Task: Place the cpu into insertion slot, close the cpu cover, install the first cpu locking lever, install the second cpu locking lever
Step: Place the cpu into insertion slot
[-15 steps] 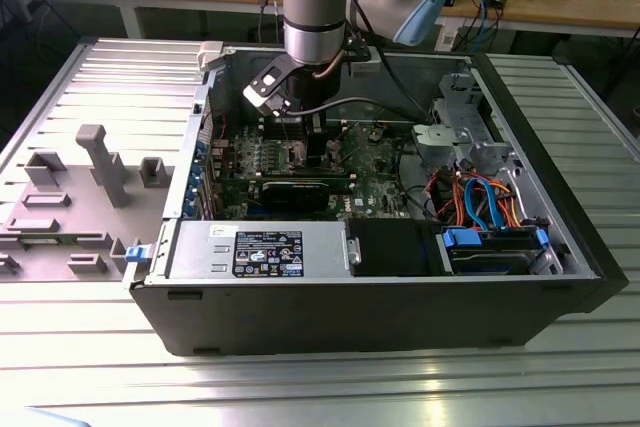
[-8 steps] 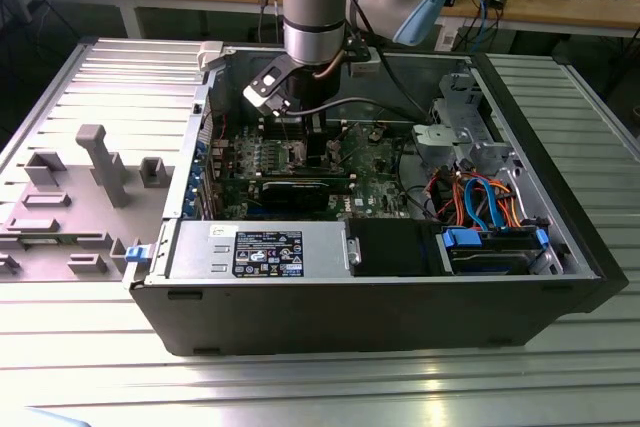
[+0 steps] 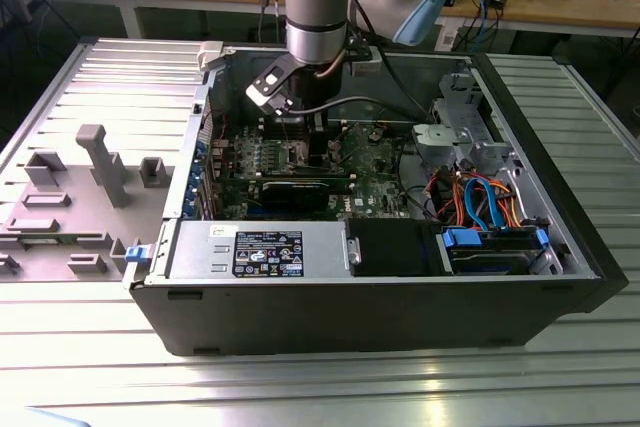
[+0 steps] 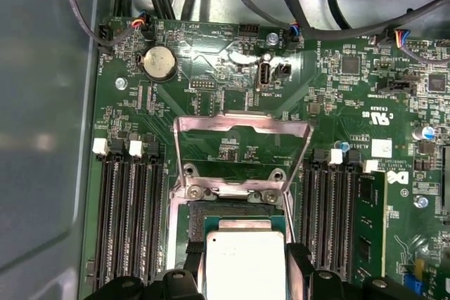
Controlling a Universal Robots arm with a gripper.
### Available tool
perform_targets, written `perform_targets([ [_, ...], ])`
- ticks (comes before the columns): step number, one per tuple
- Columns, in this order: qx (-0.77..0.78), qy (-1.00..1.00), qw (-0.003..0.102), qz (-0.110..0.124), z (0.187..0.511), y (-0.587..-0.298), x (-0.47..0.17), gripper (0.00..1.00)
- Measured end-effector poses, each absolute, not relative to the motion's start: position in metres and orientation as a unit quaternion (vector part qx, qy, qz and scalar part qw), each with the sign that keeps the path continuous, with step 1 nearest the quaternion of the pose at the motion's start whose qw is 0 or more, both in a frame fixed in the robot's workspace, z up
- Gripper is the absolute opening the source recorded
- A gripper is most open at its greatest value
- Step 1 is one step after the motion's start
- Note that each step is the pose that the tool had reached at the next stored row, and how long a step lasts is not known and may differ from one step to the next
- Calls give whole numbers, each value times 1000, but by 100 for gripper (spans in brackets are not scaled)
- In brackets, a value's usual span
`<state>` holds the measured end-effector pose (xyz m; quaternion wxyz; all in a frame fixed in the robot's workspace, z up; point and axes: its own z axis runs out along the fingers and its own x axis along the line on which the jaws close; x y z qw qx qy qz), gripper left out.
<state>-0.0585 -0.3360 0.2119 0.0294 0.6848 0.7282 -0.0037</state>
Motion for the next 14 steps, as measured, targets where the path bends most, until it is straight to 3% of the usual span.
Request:
perform_targets([
  [14, 685, 728, 28, -5, 200, -330, -56, 55],
])
